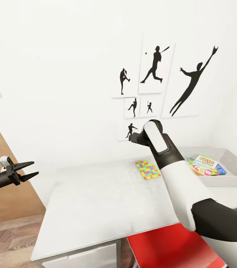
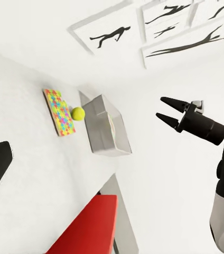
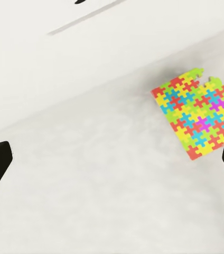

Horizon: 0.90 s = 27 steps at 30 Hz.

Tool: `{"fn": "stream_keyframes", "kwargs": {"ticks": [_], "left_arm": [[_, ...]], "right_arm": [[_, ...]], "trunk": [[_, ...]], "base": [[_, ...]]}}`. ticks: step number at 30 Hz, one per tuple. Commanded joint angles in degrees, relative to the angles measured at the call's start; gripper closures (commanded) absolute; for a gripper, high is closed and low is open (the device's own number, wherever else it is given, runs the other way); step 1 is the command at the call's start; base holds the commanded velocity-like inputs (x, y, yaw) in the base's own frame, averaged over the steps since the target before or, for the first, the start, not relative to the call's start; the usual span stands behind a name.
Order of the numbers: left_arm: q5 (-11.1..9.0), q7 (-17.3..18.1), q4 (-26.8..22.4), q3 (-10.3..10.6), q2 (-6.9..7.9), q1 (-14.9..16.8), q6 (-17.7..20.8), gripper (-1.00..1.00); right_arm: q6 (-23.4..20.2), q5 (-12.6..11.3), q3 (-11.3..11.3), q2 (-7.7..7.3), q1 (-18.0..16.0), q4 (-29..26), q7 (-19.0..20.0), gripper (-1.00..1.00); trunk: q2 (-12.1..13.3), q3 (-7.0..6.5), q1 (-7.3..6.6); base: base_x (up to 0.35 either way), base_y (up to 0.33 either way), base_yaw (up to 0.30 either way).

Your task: Put all the toys in the child's room - the three board games (two on the bed and one on the table), the two jigsaw puzzles on the table, and the tennis ball on the table - inside the toy box on the table in the child's room.

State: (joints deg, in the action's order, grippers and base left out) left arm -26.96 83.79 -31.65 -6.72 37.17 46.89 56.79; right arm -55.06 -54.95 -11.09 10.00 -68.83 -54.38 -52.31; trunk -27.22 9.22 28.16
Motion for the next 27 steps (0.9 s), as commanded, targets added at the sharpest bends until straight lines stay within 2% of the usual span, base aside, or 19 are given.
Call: {"fn": "stream_keyframes", "kwargs": {"ticks": [1, 27], "left_arm": [[-0.1, 0.1, 0.0, 0.0, 0.01, 0.0, 0.6, -1.00], [-0.1, 0.2, 0.0, 0.0, 0.08, 0.0, 0.6, -1.00]], "right_arm": [[-0.1, -0.5, -0.1, 0.00, -0.1, 0.0, -0.6, -1.00], [-0.1, -0.4, 0.0, 0.00, -0.1, -0.2, -0.6, -1.00]], "trunk": [[-0.1, 0.18, 0.04], [-0.1, 0.55, 0.04]], "base": [[0.071, 0.121, 0.000], [0.030, 0.030, -0.026]]}}
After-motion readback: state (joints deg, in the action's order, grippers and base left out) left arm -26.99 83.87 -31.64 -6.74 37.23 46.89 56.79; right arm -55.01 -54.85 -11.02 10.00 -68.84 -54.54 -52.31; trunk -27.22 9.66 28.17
